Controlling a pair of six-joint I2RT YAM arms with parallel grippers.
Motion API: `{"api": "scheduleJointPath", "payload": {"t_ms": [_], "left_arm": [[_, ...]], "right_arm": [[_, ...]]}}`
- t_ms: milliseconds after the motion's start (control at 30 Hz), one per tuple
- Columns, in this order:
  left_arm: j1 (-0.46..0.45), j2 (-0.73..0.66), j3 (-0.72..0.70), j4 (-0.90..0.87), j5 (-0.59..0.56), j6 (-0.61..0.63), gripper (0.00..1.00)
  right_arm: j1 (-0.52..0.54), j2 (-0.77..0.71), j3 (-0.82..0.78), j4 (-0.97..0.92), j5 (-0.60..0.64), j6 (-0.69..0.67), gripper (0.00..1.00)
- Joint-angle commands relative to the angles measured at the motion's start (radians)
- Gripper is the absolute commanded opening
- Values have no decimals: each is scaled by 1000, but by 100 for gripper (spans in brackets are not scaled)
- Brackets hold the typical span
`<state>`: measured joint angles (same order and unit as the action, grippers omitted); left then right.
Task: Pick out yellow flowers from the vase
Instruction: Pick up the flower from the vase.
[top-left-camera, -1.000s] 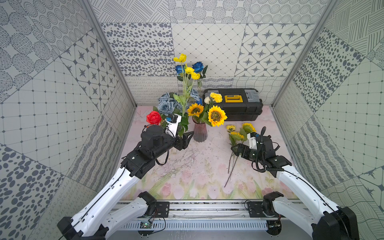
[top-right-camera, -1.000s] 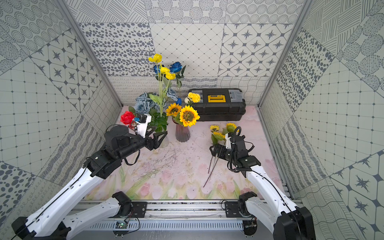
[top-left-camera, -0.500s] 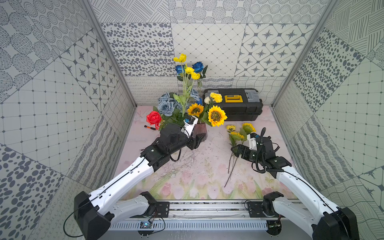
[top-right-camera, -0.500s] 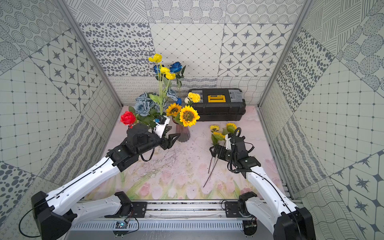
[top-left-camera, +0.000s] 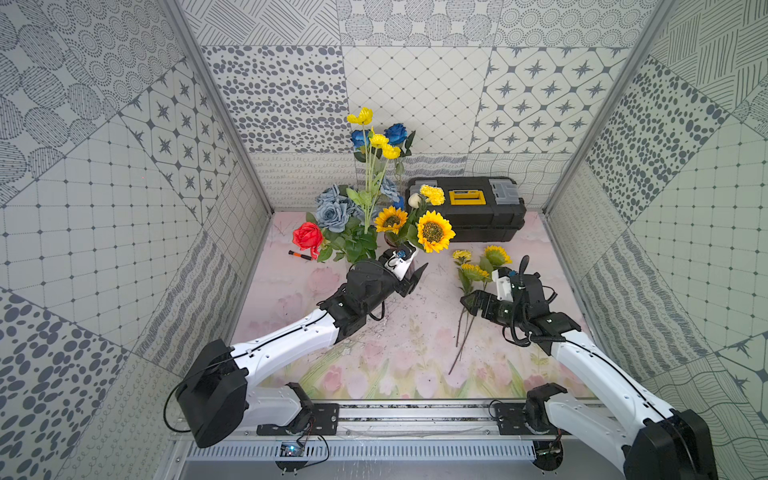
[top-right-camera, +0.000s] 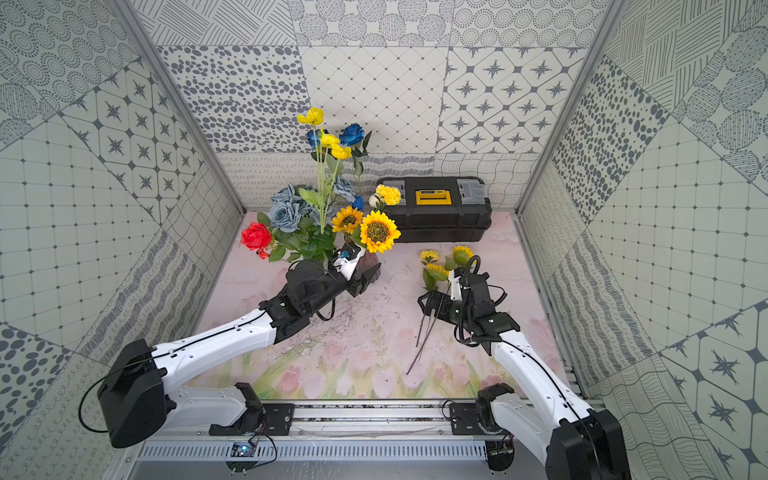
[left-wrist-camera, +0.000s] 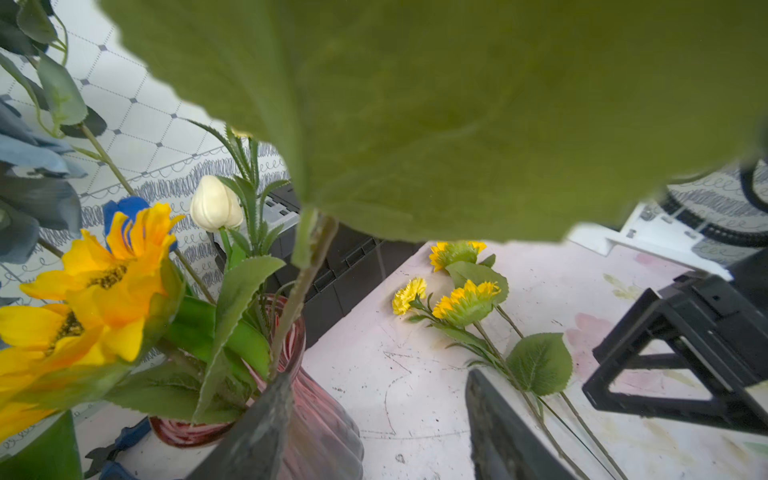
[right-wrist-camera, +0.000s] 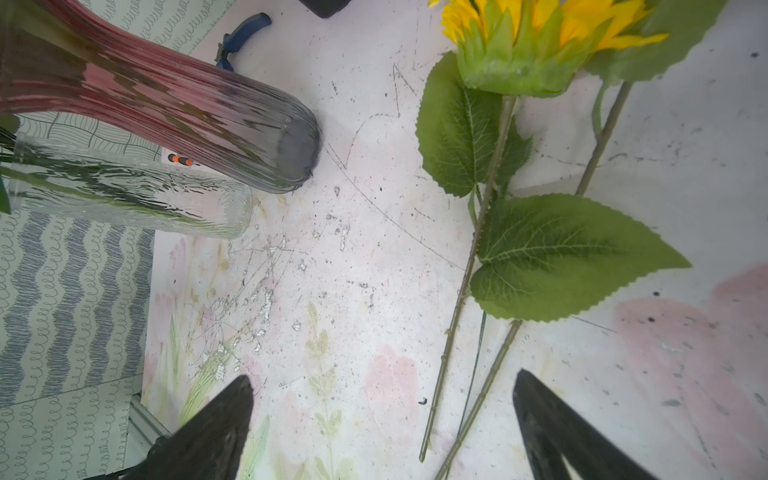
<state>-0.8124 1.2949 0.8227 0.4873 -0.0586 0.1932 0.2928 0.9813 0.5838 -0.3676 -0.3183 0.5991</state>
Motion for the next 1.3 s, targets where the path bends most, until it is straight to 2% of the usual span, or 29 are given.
{"api": "scheduleJointPath", "payload": {"t_ms": [0, 167, 467, 933, 1267], "left_arm": [[-3, 28, -8, 348, -74, 101, 63], [-1, 54, 14, 384, -81, 126, 55], [20, 108, 63, 383, -66, 106, 27], [59, 95, 97, 317, -7, 54, 15], [61, 84, 123, 268, 17, 49, 2]], "right_arm": [[-3, 18, -11, 39, -21, 17, 98], [-3, 43, -1, 47, -37, 15, 98], [-5, 35, 14, 14, -36, -2, 98], [-8, 31, 16, 15, -34, 5, 98], [-7, 20, 5, 19, -33, 10, 98]]}}
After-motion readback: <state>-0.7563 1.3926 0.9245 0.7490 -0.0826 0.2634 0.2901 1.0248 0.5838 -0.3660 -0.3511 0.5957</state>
